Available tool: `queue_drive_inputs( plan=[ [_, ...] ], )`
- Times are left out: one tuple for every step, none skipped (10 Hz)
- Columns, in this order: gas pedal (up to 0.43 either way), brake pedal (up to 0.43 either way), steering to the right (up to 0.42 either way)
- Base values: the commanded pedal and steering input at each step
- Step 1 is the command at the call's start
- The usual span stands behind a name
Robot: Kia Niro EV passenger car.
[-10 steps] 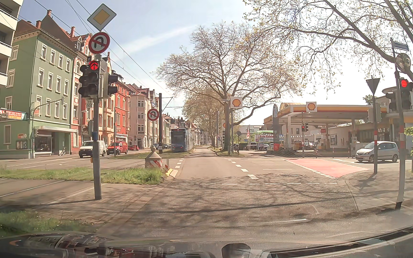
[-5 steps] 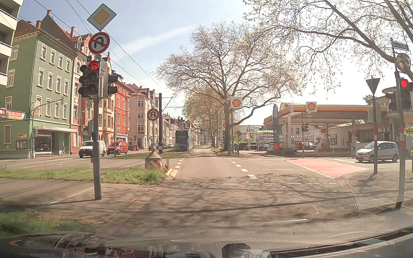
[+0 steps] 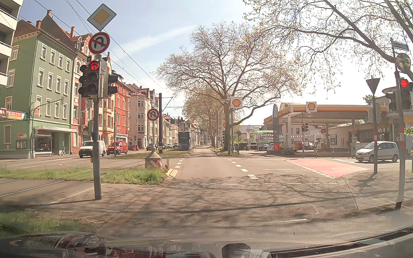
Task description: Follow the waypoints while adhering to traffic rules and regulations
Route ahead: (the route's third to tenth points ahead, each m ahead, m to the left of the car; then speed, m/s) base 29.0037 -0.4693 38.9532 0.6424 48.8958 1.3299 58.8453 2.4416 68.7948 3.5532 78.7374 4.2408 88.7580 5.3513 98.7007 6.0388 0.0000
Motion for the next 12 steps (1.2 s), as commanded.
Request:
queue_drive_inputs(
  plan=[
    [0.0,0.226,-0.002],
    [0.0,0.22,-0.003],
    [0.0,0.22,-0.003],
    [0.0,0.22,-0.003],
    [0.0,0.226,-0.003],
    [0.0,0.226,-0.003],
    [0.0,0.22,-0.003],
    [0.0,0.22,-0.002],
    [0.0,0.22,-0.003],
    [0.0,0.22,-0.002],
    [0.0,0.226,-0.002],
    [0.0,0.22,-0.002]
  ],
)
